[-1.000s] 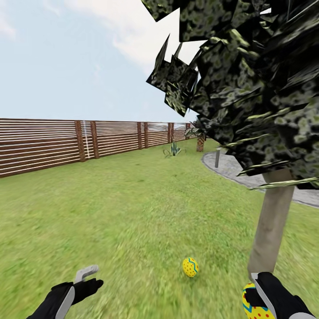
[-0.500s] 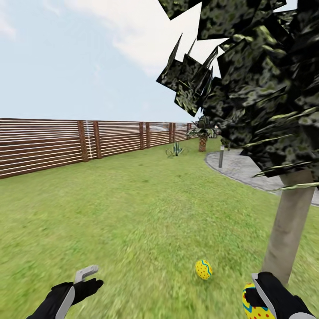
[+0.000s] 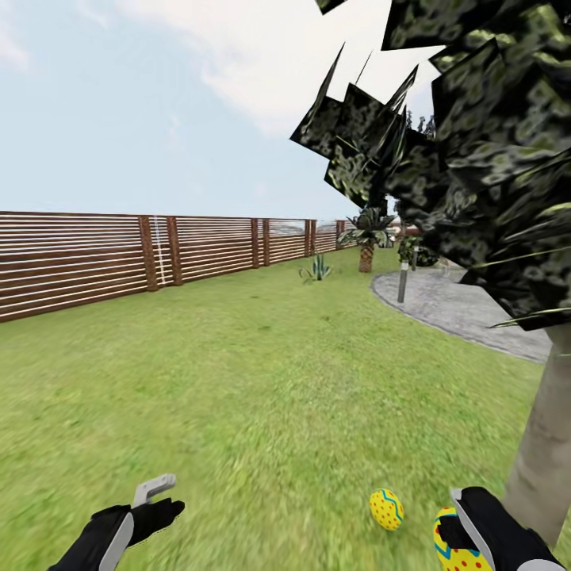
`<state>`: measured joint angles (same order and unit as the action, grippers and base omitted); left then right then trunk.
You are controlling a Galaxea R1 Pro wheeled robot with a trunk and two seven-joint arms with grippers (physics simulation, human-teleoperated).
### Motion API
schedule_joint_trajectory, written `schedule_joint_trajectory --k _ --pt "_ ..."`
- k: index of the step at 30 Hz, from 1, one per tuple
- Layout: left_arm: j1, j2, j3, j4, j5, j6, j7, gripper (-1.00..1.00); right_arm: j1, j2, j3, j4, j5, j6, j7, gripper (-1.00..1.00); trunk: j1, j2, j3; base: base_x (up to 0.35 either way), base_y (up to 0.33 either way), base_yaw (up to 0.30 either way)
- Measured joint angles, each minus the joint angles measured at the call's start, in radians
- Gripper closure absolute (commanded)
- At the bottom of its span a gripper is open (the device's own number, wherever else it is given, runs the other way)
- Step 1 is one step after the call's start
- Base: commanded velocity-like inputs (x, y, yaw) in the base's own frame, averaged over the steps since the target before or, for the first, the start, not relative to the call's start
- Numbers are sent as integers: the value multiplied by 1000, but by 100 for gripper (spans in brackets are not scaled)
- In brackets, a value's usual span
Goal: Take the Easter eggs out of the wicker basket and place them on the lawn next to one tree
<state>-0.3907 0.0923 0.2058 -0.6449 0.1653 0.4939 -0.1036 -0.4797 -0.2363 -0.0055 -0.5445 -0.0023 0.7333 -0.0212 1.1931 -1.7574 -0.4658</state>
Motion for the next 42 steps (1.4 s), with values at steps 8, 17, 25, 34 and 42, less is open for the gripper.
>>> schedule_joint_trajectory --k 8,17,25,34,42 --pt "0 0 0 0 0 -2 0 -100 0 3 0 0 0 -1 0 100 0 0 0 325 163 0" --pt "0 0 0 0 0 0 -1 -100 0 14 0 0 0 -1 0 100 0 0 0 312 197 0" --pt "0 0 0 0 0 0 -1 -100 0 14 0 0 0 -1 0 100 0 0 0 245 255 0" --pt "0 0 1 0 3 -2 -1 -100 0 15 0 0 0 0 0 100 1 0 0 159 155 -5" --pt "0 -2 2 1 5 -2 -2 -100 0 14 -3 0 -1 2 1 100 1 0 -3 1 1 -143"
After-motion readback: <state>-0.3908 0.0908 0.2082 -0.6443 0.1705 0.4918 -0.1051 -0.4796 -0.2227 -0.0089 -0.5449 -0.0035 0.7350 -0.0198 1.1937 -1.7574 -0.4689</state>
